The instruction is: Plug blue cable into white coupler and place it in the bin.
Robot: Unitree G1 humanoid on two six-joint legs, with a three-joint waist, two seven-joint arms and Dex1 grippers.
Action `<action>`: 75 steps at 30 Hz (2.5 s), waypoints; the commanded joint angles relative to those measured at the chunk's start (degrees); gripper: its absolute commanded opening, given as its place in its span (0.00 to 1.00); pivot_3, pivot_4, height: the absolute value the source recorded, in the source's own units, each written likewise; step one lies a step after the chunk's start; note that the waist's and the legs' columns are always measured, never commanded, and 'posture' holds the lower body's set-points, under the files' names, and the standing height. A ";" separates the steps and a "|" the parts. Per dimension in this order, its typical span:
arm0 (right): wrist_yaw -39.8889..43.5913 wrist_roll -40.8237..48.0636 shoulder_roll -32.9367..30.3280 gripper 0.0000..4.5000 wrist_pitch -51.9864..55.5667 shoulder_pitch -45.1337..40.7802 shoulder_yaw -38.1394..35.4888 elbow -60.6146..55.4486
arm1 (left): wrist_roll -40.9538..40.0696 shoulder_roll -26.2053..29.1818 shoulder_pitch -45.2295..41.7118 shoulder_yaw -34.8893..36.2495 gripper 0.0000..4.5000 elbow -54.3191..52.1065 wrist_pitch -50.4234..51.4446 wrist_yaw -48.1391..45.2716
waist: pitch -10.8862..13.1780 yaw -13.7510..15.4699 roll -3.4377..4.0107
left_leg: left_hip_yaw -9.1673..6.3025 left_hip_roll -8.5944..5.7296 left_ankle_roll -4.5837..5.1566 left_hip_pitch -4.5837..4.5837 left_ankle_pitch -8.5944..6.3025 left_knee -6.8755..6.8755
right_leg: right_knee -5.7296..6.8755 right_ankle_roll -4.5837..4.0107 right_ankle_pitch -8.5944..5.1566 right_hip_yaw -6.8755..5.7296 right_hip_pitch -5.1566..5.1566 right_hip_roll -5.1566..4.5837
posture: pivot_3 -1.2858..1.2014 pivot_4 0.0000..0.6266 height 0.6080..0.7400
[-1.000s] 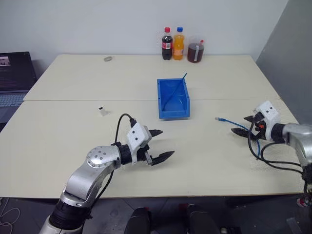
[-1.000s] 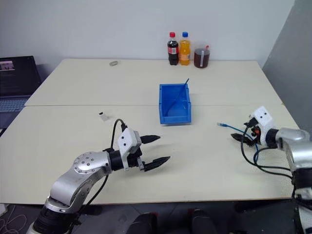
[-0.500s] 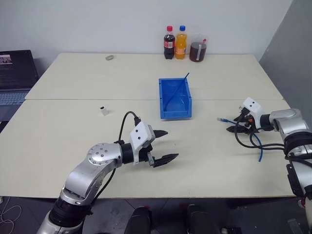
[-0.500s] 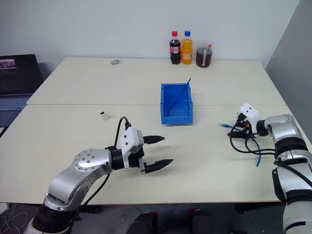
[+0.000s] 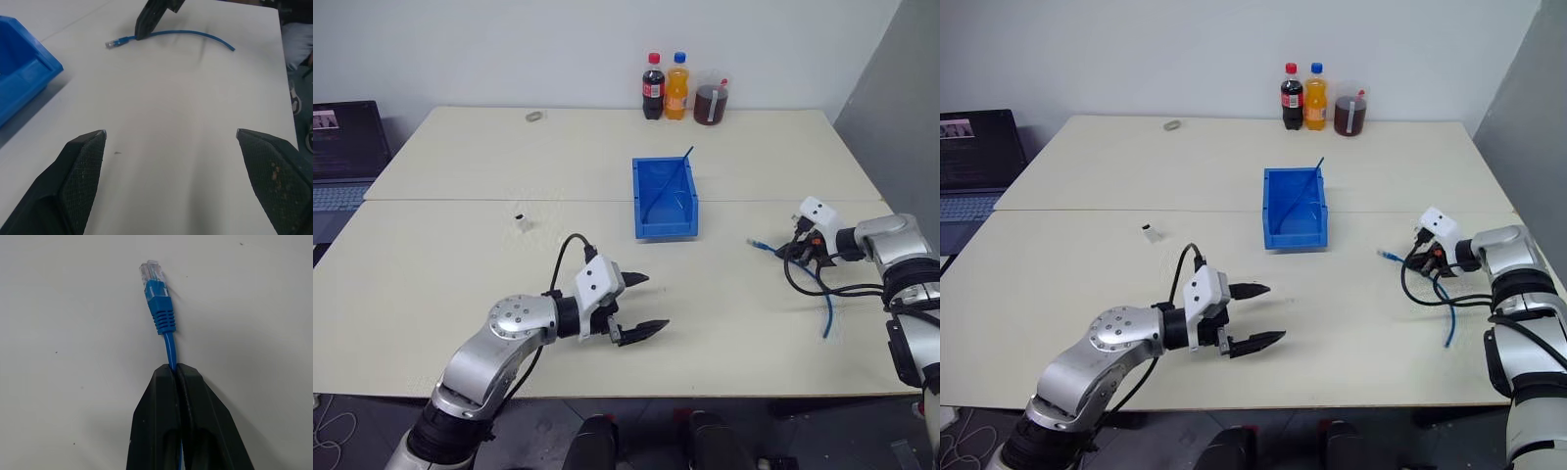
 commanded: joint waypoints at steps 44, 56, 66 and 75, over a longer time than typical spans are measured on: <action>3.58 13.41 9.65 0.74 29.27 25.53 4.92 -80.60 | 4.53 1.99 8.66 10.41 1.00 16.67 -10.54 -1.24 | 0.05 0.20 0.09 | -0.28 0.07 -0.01 -0.04 -0.01 -0.10 | 0.10 -0.12 -0.08 -0.26 -0.10 0.02 | 0.52 0.24 1.00; -5.19 18.27 4.59 0.75 37.47 30.08 0.99 -91.77 | 8.25 0.15 3.61 3.50 0.84 22.88 -13.39 -4.49 | 0.02 0.42 0.05 | -0.26 0.02 -0.01 -0.01 0.00 0.00 | 0.06 0.16 -0.17 -0.23 0.01 0.02 | 0.52 0.24 1.00; -9.20 20.24 3.14 0.75 37.60 30.21 0.57 -92.15 | 8.15 0.02 4.28 2.15 0.40 23.29 -13.54 -6.27 | 0.01 0.40 0.05 | -0.23 0.00 -0.01 -0.01 -0.01 -0.01 | 0.01 0.17 -0.16 -0.21 0.03 -0.02 | 0.52 0.24 1.00; -12.22 22.28 3.46 0.75 35.78 32.77 -0.89 -92.41 | 5.56 -0.51 5.89 4.89 0.06 21.41 -12.78 -5.07 | 0.00 0.33 0.05 | -0.23 0.01 -0.01 -0.01 -0.01 -0.01 | 0.00 0.17 -0.16 -0.20 0.03 -0.02 | 0.52 0.24 1.00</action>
